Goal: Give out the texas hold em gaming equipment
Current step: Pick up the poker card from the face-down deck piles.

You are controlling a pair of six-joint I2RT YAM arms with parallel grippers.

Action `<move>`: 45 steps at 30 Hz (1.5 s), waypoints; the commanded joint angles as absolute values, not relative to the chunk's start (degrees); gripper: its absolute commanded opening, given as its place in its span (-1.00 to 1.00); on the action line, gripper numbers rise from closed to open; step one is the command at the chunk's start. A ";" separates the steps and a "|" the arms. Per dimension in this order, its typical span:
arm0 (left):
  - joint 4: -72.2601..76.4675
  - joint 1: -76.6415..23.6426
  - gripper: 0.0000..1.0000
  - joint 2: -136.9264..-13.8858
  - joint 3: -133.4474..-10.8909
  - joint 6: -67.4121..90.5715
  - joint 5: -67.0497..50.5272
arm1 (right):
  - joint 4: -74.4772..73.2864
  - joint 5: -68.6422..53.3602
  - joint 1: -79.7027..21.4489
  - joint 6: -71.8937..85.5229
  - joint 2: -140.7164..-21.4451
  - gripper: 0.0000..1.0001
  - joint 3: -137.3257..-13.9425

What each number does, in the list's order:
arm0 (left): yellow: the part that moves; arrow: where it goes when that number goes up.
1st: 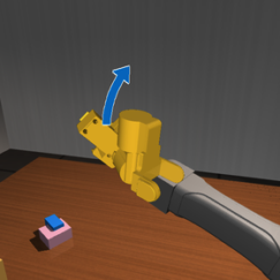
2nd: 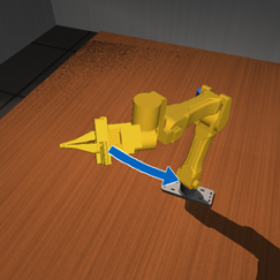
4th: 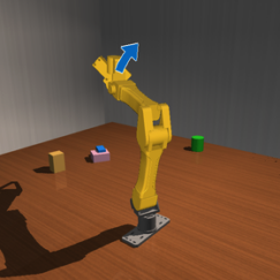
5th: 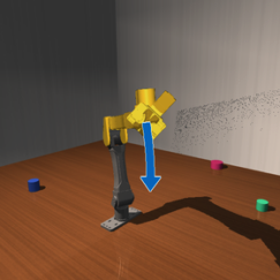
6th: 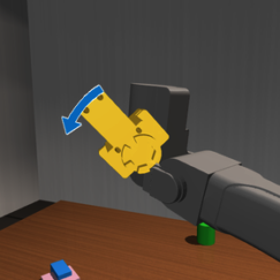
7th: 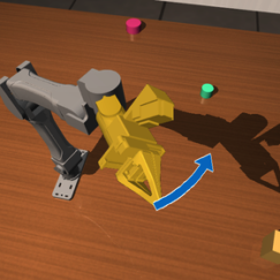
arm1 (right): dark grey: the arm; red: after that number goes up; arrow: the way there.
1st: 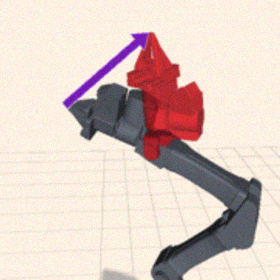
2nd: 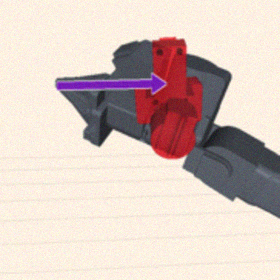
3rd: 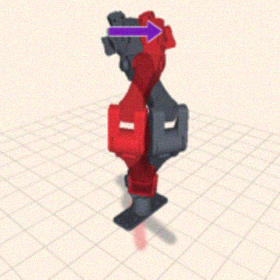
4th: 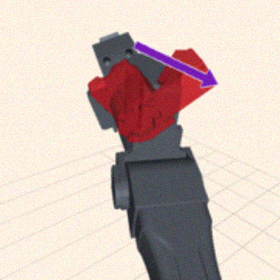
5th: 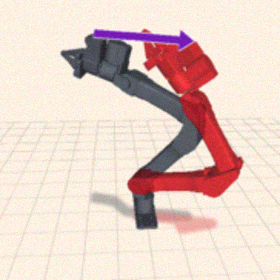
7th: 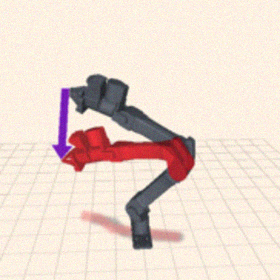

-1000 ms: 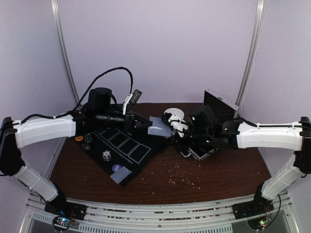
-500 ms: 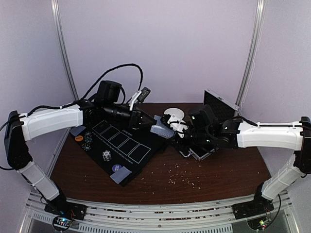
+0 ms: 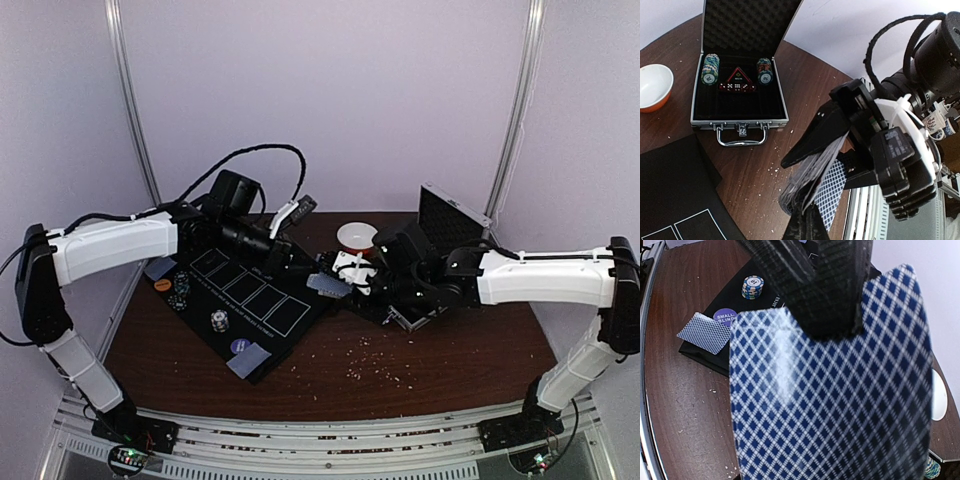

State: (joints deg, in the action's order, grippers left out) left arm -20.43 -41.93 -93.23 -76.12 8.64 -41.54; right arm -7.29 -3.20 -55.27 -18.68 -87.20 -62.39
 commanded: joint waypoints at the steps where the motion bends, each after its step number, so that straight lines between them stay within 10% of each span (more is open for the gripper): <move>1: -17.31 -43.51 -1.00 -94.63 -72.66 9.64 -44.21 | -3.91 -3.43 -55.78 -16.58 -87.62 -0.20 -61.82; 12: -14.50 -44.56 -0.98 -97.91 -71.95 10.90 -42.75 | -1.60 -4.05 -56.51 -15.80 -88.57 -0.21 -60.34; 21: -14.59 -44.62 -0.32 -95.67 -71.76 10.70 -37.43 | -1.13 -4.48 -56.48 -15.31 -88.09 -0.21 -59.61; 45: -17.98 -44.56 -0.62 -90.70 -72.40 7.16 -30.06 | -0.90 -4.32 -56.46 -15.02 -86.31 -0.20 -58.72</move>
State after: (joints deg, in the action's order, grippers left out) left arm -18.13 -44.60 -92.58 -72.49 8.34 -29.56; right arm -2.61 -3.90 -56.23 -15.09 -88.40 -59.22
